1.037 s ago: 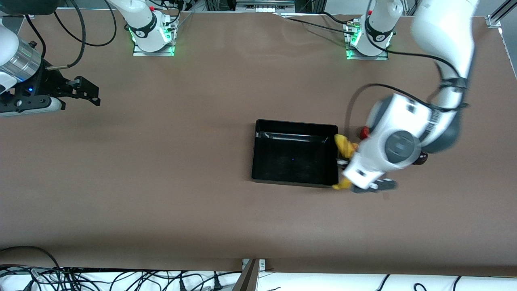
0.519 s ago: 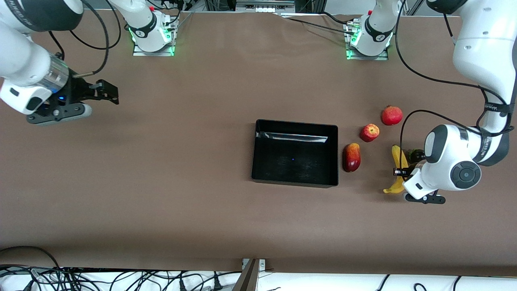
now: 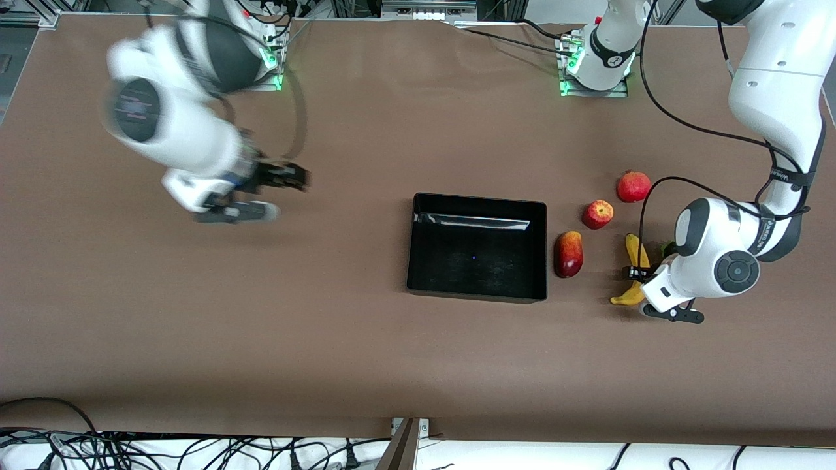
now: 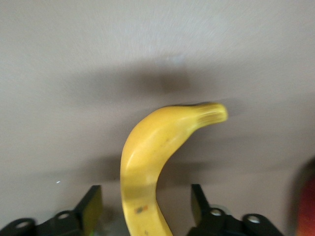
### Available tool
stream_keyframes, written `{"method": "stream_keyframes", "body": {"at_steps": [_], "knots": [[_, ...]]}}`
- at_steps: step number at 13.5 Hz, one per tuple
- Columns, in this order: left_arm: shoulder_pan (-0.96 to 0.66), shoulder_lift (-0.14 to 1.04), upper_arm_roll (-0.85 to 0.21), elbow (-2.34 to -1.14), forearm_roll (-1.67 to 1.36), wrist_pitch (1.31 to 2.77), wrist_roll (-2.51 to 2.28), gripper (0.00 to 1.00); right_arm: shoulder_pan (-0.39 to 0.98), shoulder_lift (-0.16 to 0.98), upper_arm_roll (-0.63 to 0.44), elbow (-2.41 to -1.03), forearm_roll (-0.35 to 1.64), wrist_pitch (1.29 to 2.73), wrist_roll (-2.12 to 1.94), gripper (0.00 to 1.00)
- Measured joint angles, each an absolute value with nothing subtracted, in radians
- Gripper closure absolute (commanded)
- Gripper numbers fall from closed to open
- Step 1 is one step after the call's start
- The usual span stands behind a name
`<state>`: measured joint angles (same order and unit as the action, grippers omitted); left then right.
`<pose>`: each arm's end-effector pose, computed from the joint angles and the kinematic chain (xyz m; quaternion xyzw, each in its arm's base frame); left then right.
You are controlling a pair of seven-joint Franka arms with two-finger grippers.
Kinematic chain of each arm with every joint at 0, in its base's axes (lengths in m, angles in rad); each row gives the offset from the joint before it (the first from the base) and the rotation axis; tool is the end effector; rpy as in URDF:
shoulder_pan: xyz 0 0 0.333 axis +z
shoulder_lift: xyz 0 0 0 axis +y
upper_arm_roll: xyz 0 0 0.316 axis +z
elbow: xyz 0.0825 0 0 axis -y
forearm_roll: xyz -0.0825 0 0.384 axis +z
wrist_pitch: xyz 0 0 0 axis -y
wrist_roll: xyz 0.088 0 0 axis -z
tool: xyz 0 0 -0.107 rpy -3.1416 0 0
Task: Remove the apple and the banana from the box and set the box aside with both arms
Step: 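Reach the right gripper to the tray rim while the left gripper withdraws, then grasp the black tray rim with the right gripper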
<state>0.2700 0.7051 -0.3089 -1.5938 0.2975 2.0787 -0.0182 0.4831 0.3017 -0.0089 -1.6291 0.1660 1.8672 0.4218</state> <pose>0.6759 0.0137 0.2196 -0.9934 0.0689 0.0883 0.0232 0.5656 0.3051 0.4407 -0.9965 0.0005 0.0620 0.0558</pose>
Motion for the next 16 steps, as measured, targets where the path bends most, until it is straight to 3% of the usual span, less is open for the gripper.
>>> {"method": "stream_keyframes", "body": {"at_steps": [4, 8, 10, 13, 16], "knots": [[0.247, 0.584, -0.352, -1.472, 0.298, 1.880, -0.018, 0.00, 0.665, 0.477, -0.007, -1.629, 0.166, 2.190, 0.657, 0.00], [0.238, 0.453, -0.380, -1.357, 0.258, 1.702, -0.021, 0.00, 0.712, 0.610, -0.011, -1.614, 0.166, 2.326, 0.705, 0.02], [0.188, 0.359, -0.288, -1.357, 0.122, 1.674, -0.038, 0.00, 0.713, 0.645, -0.012, -1.600, 0.166, 2.357, 0.707, 0.02], [0.015, 0.197, -0.018, -1.441, -0.044, 1.663, -0.050, 0.00, 0.731, 0.685, -0.014, -1.574, 0.161, 2.395, 0.718, 0.10], [-0.074, 0.028, 0.033, -1.606, 0.047, 1.673, -0.067, 0.00, 0.745, 0.727, -0.015, -1.541, 0.103, 2.398, 0.726, 0.30]]}}
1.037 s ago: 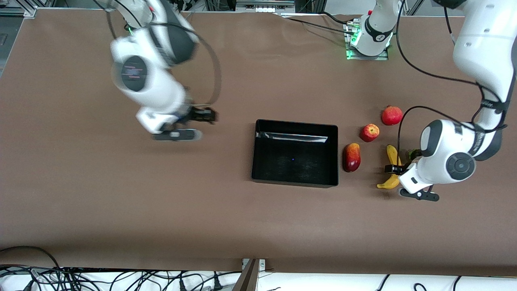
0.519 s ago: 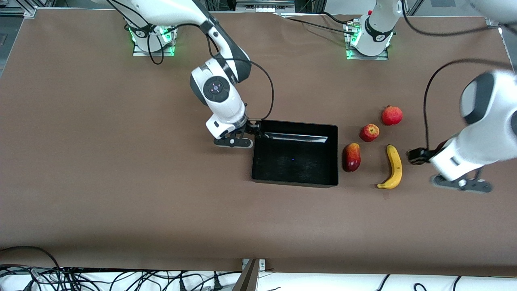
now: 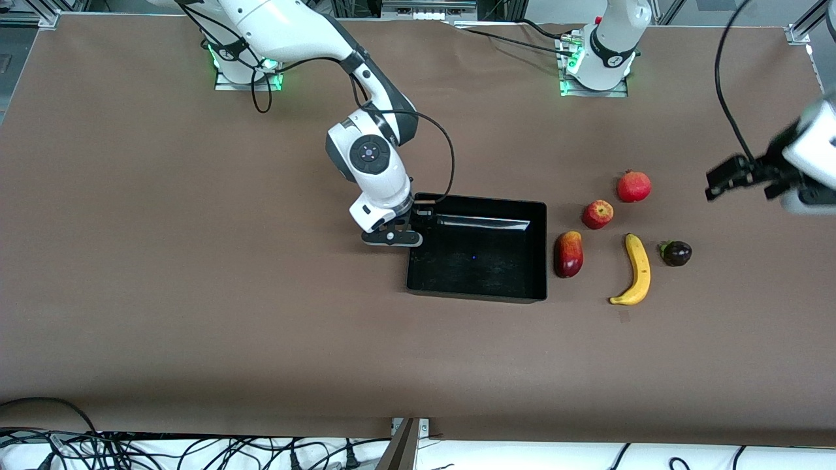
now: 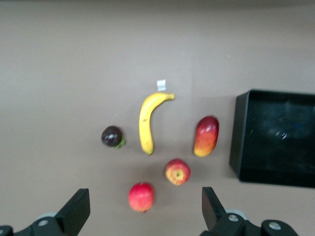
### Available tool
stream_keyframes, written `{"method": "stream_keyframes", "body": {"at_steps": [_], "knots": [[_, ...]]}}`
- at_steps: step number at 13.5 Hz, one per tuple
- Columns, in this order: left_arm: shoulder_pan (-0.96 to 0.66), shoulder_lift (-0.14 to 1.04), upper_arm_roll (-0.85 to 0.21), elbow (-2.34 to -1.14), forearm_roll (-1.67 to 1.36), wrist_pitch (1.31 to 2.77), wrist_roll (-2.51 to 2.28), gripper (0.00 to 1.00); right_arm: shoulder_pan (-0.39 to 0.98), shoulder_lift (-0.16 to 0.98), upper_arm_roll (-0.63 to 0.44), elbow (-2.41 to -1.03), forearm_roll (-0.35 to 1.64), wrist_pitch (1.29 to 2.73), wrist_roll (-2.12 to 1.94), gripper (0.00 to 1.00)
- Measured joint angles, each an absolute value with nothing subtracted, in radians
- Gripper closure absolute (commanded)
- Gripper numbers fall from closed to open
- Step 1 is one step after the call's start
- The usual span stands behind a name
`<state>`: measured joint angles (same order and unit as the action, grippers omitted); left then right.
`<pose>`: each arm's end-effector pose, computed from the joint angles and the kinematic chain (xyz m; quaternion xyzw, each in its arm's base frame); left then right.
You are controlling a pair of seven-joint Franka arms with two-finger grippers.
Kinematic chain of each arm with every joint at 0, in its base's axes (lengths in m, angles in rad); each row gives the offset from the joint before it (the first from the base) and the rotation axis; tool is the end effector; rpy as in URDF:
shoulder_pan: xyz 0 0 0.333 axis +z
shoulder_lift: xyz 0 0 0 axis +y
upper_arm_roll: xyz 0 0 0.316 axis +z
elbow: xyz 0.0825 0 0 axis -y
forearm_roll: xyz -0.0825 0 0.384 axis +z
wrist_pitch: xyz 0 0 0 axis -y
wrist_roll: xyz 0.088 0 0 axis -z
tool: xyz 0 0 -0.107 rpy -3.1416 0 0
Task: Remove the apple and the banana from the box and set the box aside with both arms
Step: 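Grasp the black tray rim with the right gripper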
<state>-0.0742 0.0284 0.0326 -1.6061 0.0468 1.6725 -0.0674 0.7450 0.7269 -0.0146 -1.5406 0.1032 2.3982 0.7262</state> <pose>0.5716 -0.0195 0.6010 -0.9995 -0.0109 -0.0203 0.0227 0.5349 0.4824 0.2366 -0.9968 0.0314 -0.0271 0.0678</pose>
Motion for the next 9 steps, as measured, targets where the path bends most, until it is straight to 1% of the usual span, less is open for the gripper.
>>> {"method": "stream_keyframes", "body": {"at_steps": [1, 3, 4, 6, 7, 8, 9], "knots": [[-0.077, -0.014, 0.033, -1.670, 0.056, 1.692, -0.069, 0.00, 0.746, 0.735, -0.016, -1.535, 0.091, 2.399, 0.726, 0.37], [-0.076, -0.049, 0.043, -1.746, 0.058, 1.711, -0.069, 0.00, 0.746, 0.742, -0.024, -1.520, 0.083, 2.399, 0.726, 0.44], [-0.076, -0.049, 0.044, -1.755, 0.058, 1.716, -0.069, 0.00, 0.746, 0.742, -0.028, -1.514, 0.083, 2.397, 0.726, 0.48], [-0.079, -0.049, 0.044, -1.758, 0.058, 1.720, -0.069, 0.00, 0.746, 0.747, -0.032, -1.495, 0.083, 2.389, 0.726, 0.48], [-0.082, -0.049, 0.043, -1.758, 0.058, 1.722, -0.069, 0.00, 0.746, 0.753, -0.034, -1.480, 0.083, 2.383, 0.726, 0.50], [-0.084, -0.049, 0.042, -1.758, 0.058, 1.722, -0.069, 0.00, 0.746, 0.761, -0.036, -1.467, 0.083, 2.380, 0.726, 0.55], [-0.084, -0.049, 0.041, -1.758, 0.058, 1.723, -0.069, 0.00, 0.746, 0.768, -0.036, -1.458, 0.083, 2.379, 0.726, 0.66]]}}
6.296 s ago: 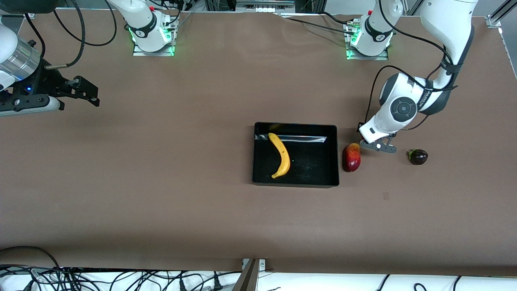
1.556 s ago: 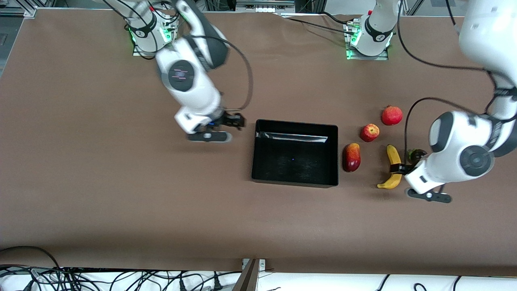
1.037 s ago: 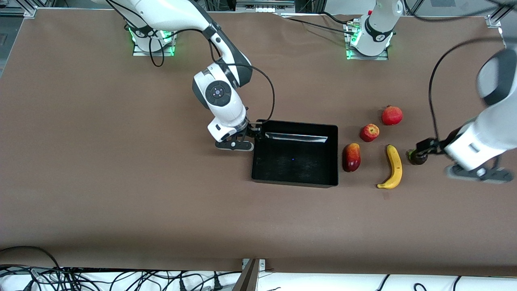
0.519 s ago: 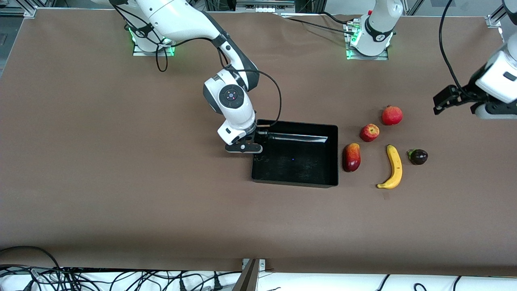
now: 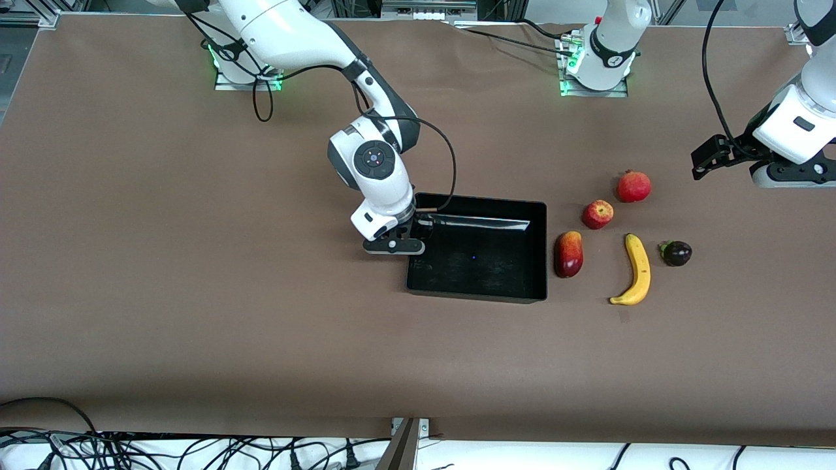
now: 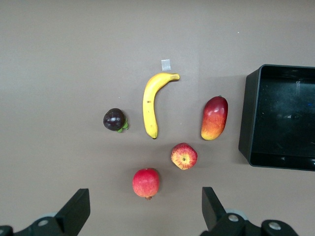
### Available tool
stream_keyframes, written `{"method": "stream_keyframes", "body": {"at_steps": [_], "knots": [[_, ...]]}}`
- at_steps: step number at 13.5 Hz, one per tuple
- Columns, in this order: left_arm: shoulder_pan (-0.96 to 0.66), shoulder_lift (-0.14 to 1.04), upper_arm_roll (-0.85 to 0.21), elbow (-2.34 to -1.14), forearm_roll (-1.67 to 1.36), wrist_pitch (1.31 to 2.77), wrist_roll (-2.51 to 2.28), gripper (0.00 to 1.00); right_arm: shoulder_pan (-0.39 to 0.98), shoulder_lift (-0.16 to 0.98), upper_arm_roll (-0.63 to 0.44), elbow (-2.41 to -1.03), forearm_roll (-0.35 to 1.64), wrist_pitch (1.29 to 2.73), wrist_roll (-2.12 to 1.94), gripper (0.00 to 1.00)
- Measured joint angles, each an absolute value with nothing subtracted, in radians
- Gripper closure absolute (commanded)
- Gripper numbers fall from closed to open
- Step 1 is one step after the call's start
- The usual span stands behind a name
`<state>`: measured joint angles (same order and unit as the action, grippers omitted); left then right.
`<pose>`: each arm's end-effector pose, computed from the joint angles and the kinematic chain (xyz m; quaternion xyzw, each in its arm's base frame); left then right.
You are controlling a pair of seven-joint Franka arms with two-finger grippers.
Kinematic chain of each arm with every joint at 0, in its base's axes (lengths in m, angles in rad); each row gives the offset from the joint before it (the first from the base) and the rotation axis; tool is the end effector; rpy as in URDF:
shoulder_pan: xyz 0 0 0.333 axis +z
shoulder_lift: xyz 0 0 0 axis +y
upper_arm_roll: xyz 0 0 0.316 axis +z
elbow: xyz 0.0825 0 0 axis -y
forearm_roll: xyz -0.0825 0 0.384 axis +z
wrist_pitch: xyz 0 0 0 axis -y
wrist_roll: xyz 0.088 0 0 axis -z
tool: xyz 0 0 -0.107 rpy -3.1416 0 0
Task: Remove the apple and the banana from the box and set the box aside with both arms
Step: 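Grasp the black tray rim with the right gripper, then drag the black tray away from the fruits with the right gripper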
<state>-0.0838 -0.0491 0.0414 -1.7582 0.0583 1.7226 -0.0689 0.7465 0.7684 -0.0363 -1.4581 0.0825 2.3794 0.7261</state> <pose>0.5478 -0.0174 0.5758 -0.9995 -0.0090 -0.0083 0.0274 0.5548 0.4850 0.2421 -0.9964 0.0294 -0.0456 0.0644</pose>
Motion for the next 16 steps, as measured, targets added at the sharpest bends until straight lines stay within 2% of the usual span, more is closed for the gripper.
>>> {"method": "stream_keyframes", "body": {"at_steps": [2, 3, 7, 11, 13, 16], "knots": [[-0.084, -0.049, 0.041, -1.758, 0.058, 1.723, -0.069, 0.00, 0.747, 0.777, -0.036, -1.451, 0.082, 2.379, 0.726, 0.95], [-0.084, -0.049, 0.040, -1.757, 0.058, 1.723, -0.069, 0.00, 0.747, 0.777, -0.036, -1.450, 0.079, 2.379, 0.726, 1.00], [-0.086, -0.050, 0.038, -1.755, 0.058, 1.722, -0.069, 0.00, 0.748, 0.777, -0.040, -1.444, 0.048, 2.367, 0.720, 1.00], [-0.086, -0.050, 0.038, -1.755, 0.058, 1.722, -0.069, 0.00, 0.733, 0.752, -0.105, -1.418, 0.043, 2.248, 0.579, 1.00], [-0.086, -0.050, 0.038, -1.755, 0.058, 1.722, -0.069, 0.00, 0.672, 0.699, -0.131, -1.411, 0.044, 2.153, 0.501, 1.00], [-0.086, -0.050, 0.038, -1.755, 0.058, 1.722, -0.069, 0.00, 0.499, 0.614, -0.140, -1.415, 0.076, 2.015, 0.293, 1.00]]}}
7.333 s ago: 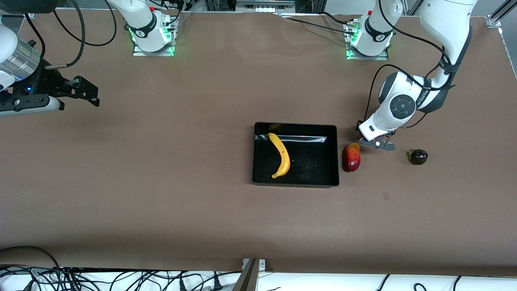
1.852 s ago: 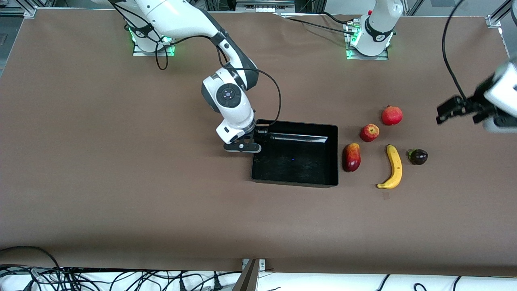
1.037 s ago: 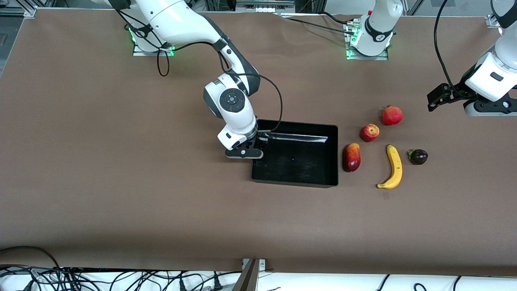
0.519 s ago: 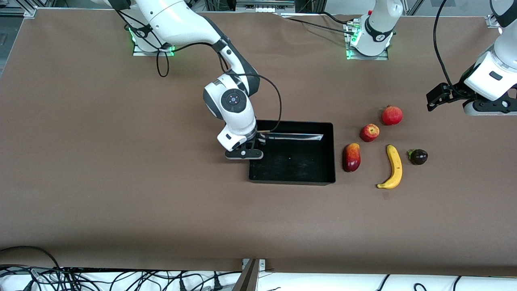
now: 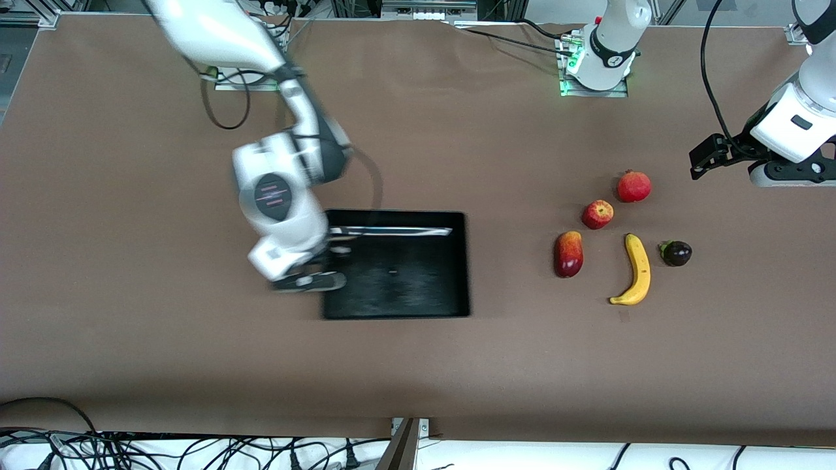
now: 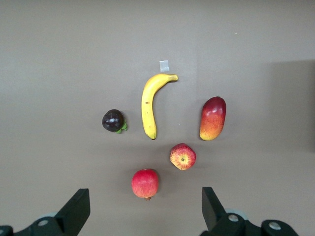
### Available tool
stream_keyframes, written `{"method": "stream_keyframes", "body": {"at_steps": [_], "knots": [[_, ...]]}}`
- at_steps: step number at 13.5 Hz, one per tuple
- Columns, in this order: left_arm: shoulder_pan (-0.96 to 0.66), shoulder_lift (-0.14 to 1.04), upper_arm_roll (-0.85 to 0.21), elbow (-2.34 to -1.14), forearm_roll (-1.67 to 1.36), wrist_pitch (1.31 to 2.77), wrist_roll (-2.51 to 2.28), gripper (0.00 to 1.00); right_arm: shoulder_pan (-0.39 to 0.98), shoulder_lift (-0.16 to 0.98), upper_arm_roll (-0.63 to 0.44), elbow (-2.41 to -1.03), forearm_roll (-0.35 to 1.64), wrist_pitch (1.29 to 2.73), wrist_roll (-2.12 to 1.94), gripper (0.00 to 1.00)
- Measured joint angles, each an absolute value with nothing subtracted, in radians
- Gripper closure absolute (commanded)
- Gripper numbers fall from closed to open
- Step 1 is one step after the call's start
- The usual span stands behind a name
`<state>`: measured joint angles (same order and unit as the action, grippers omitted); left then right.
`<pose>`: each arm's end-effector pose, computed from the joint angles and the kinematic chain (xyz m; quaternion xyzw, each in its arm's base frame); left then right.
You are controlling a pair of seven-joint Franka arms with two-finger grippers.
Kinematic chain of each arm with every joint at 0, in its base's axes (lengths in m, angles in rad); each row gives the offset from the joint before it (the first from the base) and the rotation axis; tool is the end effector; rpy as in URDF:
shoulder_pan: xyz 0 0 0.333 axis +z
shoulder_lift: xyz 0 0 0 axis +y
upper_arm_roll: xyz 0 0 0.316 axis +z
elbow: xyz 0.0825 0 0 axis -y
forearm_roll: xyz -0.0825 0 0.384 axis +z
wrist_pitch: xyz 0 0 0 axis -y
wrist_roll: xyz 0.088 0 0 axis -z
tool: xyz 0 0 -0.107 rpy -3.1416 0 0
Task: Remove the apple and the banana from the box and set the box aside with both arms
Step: 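Drag the black tray away from the fruits with the right gripper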
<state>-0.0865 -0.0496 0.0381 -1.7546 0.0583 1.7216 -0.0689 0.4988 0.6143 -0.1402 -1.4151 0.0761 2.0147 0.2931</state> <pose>0.5478 -0.0207 0.5777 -0.9996 -0.0061 -0.0099 0.0274 0.6627 0.2734 0.3425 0.9996 0.0287 -0.0021 0.0071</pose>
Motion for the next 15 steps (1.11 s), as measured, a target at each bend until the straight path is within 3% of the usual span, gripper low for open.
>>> {"method": "stream_keyframes", "body": {"at_steps": [3, 6, 10, 15], "knots": [[-0.087, -0.050, 0.038, -1.755, 0.058, 1.721, -0.069, 0.00, 0.347, 0.536, -0.142, -1.491, 0.094, 1.969, 0.115, 1.00], [-0.087, -0.050, 0.038, -1.754, 0.058, 1.721, -0.069, 0.00, 0.227, 0.462, -0.148, -1.635, 0.095, 2.011, -0.059, 1.00], [-0.087, -0.050, 0.038, -1.754, 0.058, 1.721, -0.069, 0.00, 0.090, 0.442, -0.151, -1.794, 0.129, 2.164, -0.254, 1.00], [-0.088, -0.050, 0.038, -1.754, 0.058, 1.721, -0.069, 0.00, 0.045, 0.437, -0.158, -1.985, 0.169, 2.401, -0.290, 1.00]]}}
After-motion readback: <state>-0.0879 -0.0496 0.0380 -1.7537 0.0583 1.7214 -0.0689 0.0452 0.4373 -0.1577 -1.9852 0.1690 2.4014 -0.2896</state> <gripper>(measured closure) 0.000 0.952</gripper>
